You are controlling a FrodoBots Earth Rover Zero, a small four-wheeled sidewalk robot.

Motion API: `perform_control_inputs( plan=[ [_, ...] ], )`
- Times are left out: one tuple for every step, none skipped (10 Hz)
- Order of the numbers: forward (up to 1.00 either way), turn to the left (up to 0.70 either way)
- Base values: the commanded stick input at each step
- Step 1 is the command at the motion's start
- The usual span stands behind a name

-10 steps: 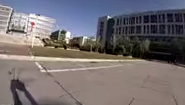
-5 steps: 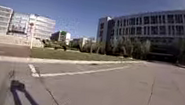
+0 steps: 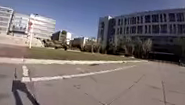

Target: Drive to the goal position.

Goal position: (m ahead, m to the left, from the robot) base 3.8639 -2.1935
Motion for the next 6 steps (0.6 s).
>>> perform_control_inputs(
  plan=[
    [0.7,0.35],
    [0.7,0.35],
    [0.7,0.35],
    [0.7,0.35],
    [0.7,0.21],
    [0.7,0.07]
  ],
)
